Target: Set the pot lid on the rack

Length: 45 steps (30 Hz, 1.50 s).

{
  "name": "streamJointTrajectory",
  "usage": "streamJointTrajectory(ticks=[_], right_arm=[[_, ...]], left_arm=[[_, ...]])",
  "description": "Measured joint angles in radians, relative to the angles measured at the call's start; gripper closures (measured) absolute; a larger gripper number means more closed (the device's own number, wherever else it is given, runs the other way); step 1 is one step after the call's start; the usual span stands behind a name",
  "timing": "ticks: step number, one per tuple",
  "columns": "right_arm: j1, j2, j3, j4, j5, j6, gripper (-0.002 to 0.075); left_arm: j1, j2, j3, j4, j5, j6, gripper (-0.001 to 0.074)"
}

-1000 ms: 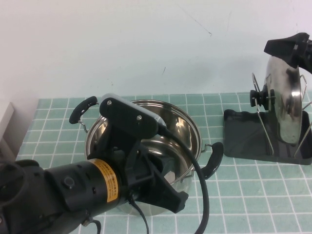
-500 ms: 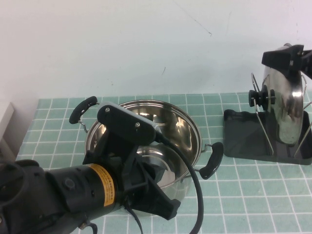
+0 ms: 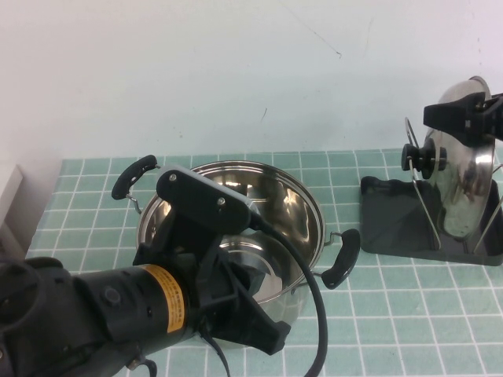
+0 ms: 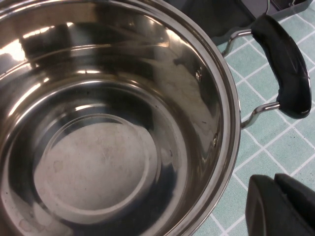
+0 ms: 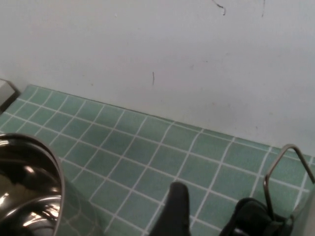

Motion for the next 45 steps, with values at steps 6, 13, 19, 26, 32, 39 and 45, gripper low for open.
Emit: streamJointTrajectory(ticks=[6, 13, 19, 26, 32, 39, 45], right_arm=[[0.000, 0.000, 0.000, -0.079, -0.004, 0.018, 0.0067], [0.000, 0.000, 0.000, -0.171, 0.008, 0.081, 0.0067], [0.000, -0.002, 0.000, -0.188, 0.014, 0.098, 0.0067], [-0.020, -0.032, 0.000, -0.203, -0.012, 0.102, 0.0068], [-0.095, -0.086, 0.000, -0.205, 0.077, 0.104, 0.0068], [-0.208, -0.223, 0.000, -0.207, 0.245, 0.146, 0.0186], [-0.204, -0.319, 0.000, -0.245, 0.498, 0.154, 0.0621]], left_arm=[[0.000, 0.000, 0.000, 0.000, 0.002, 0.000, 0.0737], [0.000, 0.000, 0.000, 0.000, 0.002, 0.000, 0.0737], [0.000, 0.000, 0.000, 0.000, 0.013, 0.000, 0.0737], [0.000, 0.000, 0.000, 0.000, 0.102, 0.034, 0.0737], [0.000, 0.000, 0.000, 0.000, 0.118, 0.056, 0.0737], [0.000, -0.020, -0.094, 0.020, 0.368, 0.069, 0.0737], [0.000, -0.045, -0.298, 0.101, 0.750, 0.076, 0.0737]])
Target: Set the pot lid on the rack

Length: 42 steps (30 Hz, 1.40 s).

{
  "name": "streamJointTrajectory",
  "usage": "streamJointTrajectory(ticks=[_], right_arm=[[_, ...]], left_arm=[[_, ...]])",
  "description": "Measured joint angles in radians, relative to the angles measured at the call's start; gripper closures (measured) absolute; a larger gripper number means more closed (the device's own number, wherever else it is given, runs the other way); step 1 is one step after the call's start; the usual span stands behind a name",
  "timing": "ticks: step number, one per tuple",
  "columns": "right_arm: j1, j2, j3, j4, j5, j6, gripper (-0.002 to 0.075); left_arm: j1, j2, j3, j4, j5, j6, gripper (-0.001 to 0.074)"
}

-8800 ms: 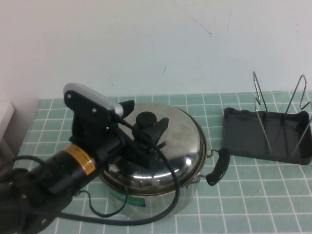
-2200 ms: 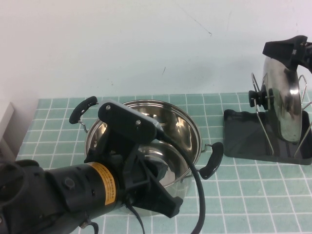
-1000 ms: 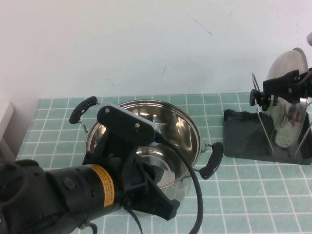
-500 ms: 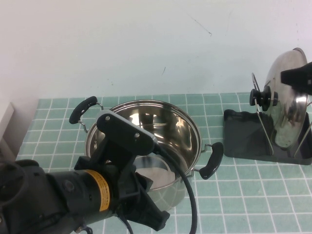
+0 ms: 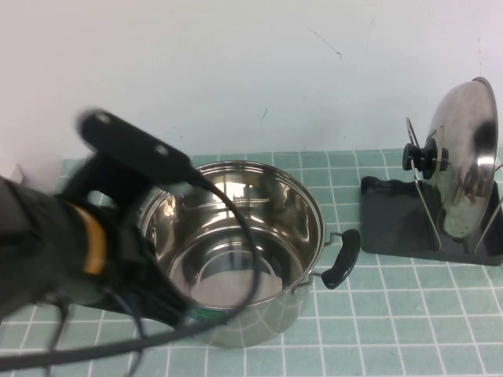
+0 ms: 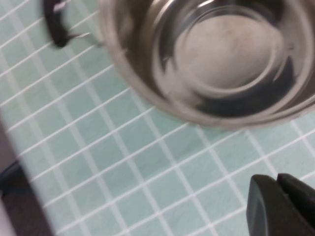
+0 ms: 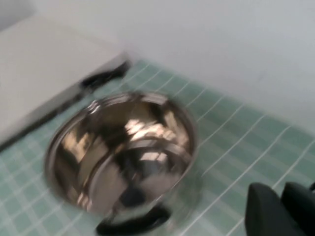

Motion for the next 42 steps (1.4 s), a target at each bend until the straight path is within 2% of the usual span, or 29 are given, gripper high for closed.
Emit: streamJointTrajectory(ticks=[4, 10, 12, 15, 20, 27, 33, 42], right_arm=[[0.088, -0.076, 0.000, -0.207, 0.022, 0.084, 0.0701], [0.299, -0.248, 0.000, -0.789, -0.043, 0.405, 0.0718], [0.334, -0.307, 0.000, -0.931, -0.045, 0.504, 0.0719], [0.346, -0.398, 0.027, -1.033, -0.088, 0.575, 0.0720], [0.348, -0.575, 0.195, -1.104, -0.270, 0.596, 0.0720], [0.348, -0.851, 0.552, -1.046, -0.515, 0.598, 0.0721], [0.350, -1.031, 0.745, -0.949, -0.558, 0.598, 0.0721], [0.350, -1.083, 0.828, -0.874, -0.542, 0.598, 0.0722]], left_arm=[[0.000, -0.053, -0.054, 0.007, 0.117, 0.000, 0.0737], [0.000, -0.204, -0.061, -0.001, 0.148, -0.053, 0.0737], [0.000, -0.267, -0.061, -0.006, 0.152, -0.059, 0.0737], [0.000, -0.364, -0.041, -0.004, 0.136, -0.065, 0.0737], [0.000, -0.552, 0.089, 0.010, 0.007, -0.070, 0.0737], [0.000, -0.818, 0.398, 0.071, -0.294, -0.072, 0.0737], [0.000, -0.923, 0.590, 0.133, -0.476, -0.072, 0.0737], [0.000, -0.933, 0.656, 0.138, -0.513, -0.072, 0.0737]])
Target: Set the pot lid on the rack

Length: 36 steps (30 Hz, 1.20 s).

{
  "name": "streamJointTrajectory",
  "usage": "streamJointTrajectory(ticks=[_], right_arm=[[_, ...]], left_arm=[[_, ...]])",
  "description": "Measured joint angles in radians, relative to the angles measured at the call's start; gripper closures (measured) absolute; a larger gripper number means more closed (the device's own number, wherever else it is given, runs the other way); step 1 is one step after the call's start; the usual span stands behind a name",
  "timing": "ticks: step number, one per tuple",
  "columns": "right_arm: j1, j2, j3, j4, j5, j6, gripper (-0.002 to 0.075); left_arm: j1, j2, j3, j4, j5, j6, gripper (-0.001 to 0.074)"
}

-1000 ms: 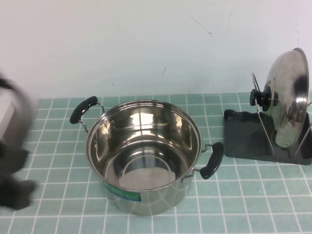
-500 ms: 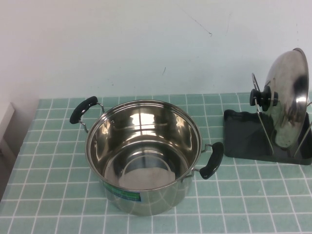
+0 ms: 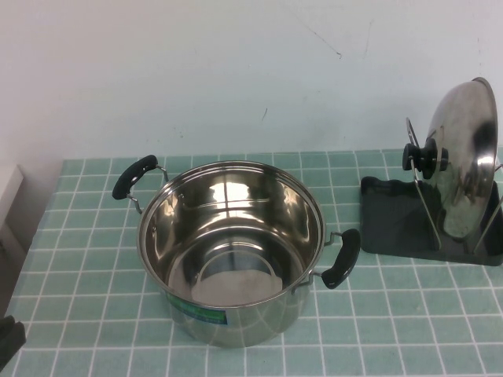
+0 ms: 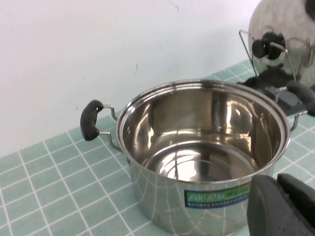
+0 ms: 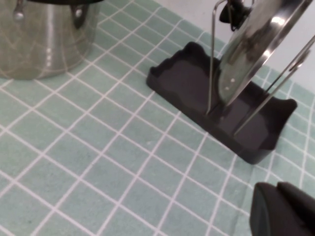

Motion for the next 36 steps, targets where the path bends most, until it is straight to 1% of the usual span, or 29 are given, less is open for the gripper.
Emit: streamJointTrajectory(ticks=[12, 15, 18, 20, 21, 22, 24, 26, 29, 33, 36], right_arm=[[0.000, 0.000, 0.000, 0.043, 0.018, 0.000, 0.0725], [0.000, 0.000, 0.000, 0.050, 0.018, 0.000, 0.0725], [0.000, 0.000, 0.000, 0.052, 0.018, 0.000, 0.0725], [0.000, 0.000, 0.000, 0.052, 0.018, 0.000, 0.0725], [0.000, 0.000, 0.000, 0.052, 0.018, 0.000, 0.0725], [0.000, 0.000, 0.000, 0.052, 0.018, 0.000, 0.0725], [0.000, 0.000, 0.000, 0.052, 0.023, 0.000, 0.0725], [0.000, 0.000, 0.000, 0.054, 0.025, 0.000, 0.0725], [0.000, 0.000, 0.001, 0.056, 0.029, 0.000, 0.0725], [0.000, 0.000, 0.001, 0.061, 0.029, 0.000, 0.0725], [0.000, 0.000, 0.001, 0.066, 0.031, 0.000, 0.0725]], left_arm=[[0.002, -0.010, 0.016, 0.002, 0.010, 0.002, 0.0737], [0.040, -0.041, 0.033, -0.011, 0.016, 0.015, 0.0737], [0.144, -0.090, 0.060, -0.039, 0.019, 0.027, 0.0737], [0.261, -0.139, 0.092, -0.088, 0.019, 0.035, 0.0737], [0.290, -0.153, 0.103, -0.098, 0.019, 0.041, 0.0737], [0.346, -0.190, 0.127, -0.133, 0.012, 0.056, 0.0737], [0.428, -0.234, 0.167, -0.204, -0.014, 0.100, 0.0737], [0.504, -0.246, 0.224, -0.314, -0.051, 0.184, 0.0737], [0.591, -0.246, 0.294, -0.422, -0.120, 0.271, 0.0737], [0.668, -0.246, 0.377, -0.460, -0.188, 0.281, 0.0737], [0.718, -0.246, 0.408, -0.467, -0.210, 0.281, 0.0737]])
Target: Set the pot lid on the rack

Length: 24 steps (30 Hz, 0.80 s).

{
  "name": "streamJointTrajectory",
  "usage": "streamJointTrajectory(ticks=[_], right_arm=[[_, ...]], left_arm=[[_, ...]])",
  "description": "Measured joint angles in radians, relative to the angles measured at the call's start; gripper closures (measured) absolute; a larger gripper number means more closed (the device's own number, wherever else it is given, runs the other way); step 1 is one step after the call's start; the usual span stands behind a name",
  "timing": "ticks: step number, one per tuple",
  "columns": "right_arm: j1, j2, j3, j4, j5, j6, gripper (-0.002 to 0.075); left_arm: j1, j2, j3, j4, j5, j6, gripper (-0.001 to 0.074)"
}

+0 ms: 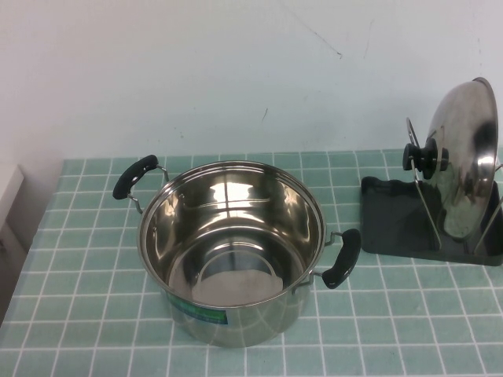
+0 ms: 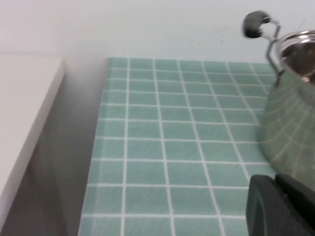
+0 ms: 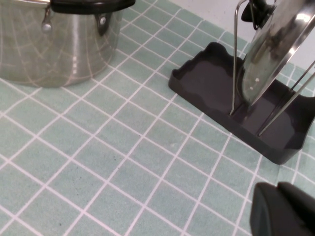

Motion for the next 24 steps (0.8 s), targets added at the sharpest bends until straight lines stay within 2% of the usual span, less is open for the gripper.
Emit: streamJointTrajectory(ticks=[6, 24], right_arm=[[0.000, 0.000, 0.000, 0.006, 0.000, 0.000, 0.0726], [0.000, 0.000, 0.000, 0.012, 0.017, 0.000, 0.0726]], left_arm=[[0.053, 0.000, 0.058, -0.005, -0.017, -0.031, 0.0737], [0.020, 0.000, 0.061, -0.002, -0.013, -0.047, 0.0737]])
